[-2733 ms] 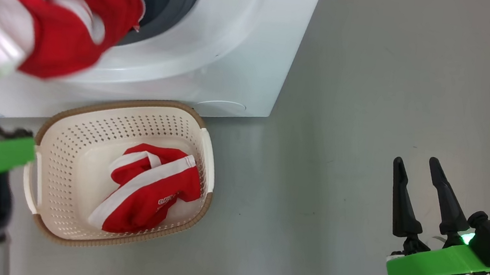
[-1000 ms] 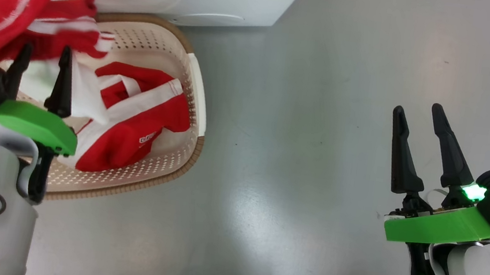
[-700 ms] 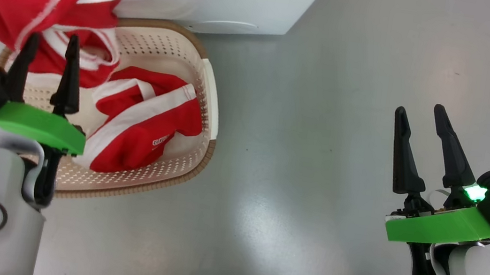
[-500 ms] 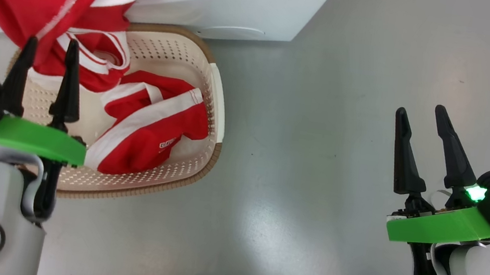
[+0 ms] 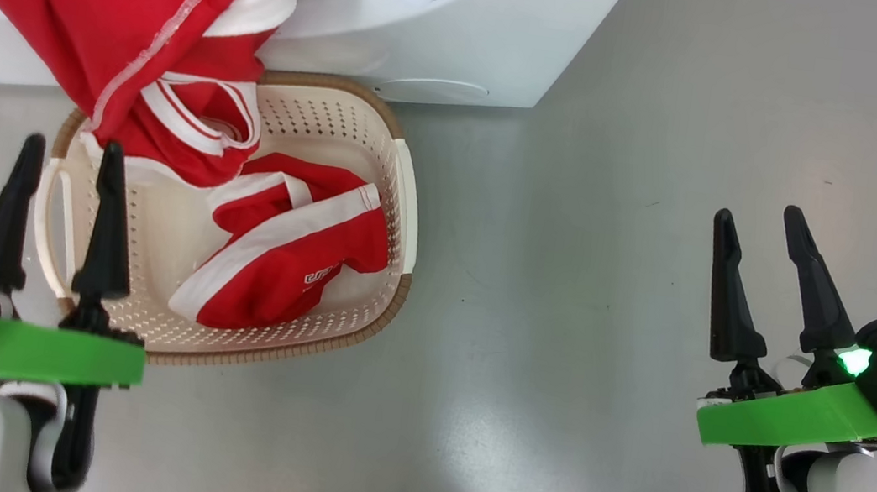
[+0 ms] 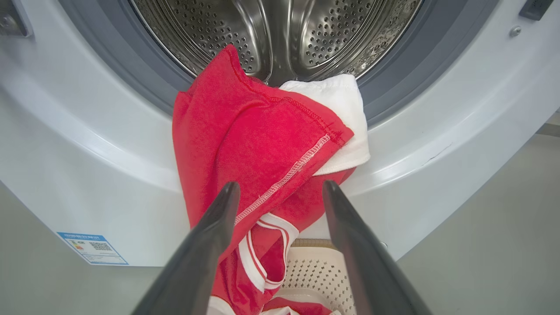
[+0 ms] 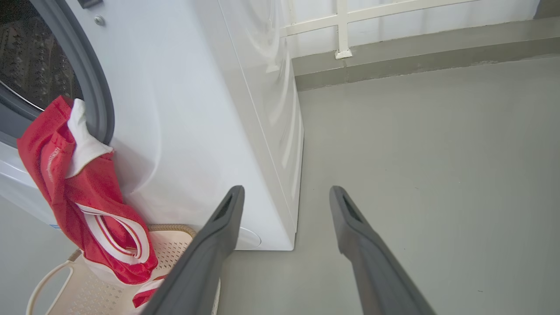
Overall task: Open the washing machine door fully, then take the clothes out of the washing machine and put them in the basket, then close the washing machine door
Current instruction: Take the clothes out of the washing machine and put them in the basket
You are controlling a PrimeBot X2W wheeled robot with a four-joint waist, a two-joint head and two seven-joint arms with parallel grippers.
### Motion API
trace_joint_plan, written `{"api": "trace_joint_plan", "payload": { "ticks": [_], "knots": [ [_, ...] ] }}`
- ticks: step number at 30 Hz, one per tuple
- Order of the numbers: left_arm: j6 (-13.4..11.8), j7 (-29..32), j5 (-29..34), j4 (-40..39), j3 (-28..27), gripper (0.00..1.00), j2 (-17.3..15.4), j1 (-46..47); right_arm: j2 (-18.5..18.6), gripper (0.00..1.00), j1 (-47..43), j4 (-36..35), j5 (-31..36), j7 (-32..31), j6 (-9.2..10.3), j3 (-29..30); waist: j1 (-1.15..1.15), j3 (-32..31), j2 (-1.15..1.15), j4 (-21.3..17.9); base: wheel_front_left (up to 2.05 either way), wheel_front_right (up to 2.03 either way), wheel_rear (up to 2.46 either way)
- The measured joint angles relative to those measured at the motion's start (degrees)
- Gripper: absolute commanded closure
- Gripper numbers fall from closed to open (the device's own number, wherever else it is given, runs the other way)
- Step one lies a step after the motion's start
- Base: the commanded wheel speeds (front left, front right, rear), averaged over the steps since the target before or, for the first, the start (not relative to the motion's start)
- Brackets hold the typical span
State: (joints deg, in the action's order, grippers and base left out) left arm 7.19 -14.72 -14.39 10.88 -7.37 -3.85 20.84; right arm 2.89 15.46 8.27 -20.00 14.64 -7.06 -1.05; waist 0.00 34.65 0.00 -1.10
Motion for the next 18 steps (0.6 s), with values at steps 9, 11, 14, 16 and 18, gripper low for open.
{"api": "trace_joint_plan", "payload": {
  "ticks": [9, 11, 14, 16, 18],
  "knots": [
    [0.0, 0.0, 0.8, -2.2, -0.9, 0.0, 1.1, -3.3, 0.0, 0.0, -0.1, 0.1, 0.0, 0.0, 0.0, -0.1, 0.0, -0.4, 0.0, -0.1, 0.0, 0.0, 0.0],
    [0.0, 0.0, 0.8, -2.2, -0.9, 0.0, 1.1, -3.3, 0.0, 0.0, -0.1, 0.1, 0.0, 0.0, 0.0, 0.0, 0.0, -0.5, 0.0, -0.2, 0.0, 0.0, 0.0],
    [0.0, 0.0, 0.8, -2.2, -1.0, 0.0, 1.2, -3.3, 0.0, 0.0, -0.1, 0.1, 0.0, 0.0, 0.0, 0.0, 0.0, -0.5, 0.0, -0.2, 0.0, 0.0, 0.0],
    [0.0, 0.0, 0.8, -2.4, -1.0, 0.0, 1.2, -3.1, 0.0, 0.0, -0.3, 0.0, 0.0, 0.0, 0.0, 0.0, 0.0, -0.5, 0.0, -0.1, 0.0, 0.0, 0.0],
    [0.0, 0.0, 0.8, -2.4, -0.8, 0.0, 1.2, -2.9, 0.0, 0.0, -0.5, 0.0, 0.0, 0.0, 0.0, 0.0, 0.0, -0.5, 0.0, 0.0, 0.0, 0.0, 0.0]
  ]
}}
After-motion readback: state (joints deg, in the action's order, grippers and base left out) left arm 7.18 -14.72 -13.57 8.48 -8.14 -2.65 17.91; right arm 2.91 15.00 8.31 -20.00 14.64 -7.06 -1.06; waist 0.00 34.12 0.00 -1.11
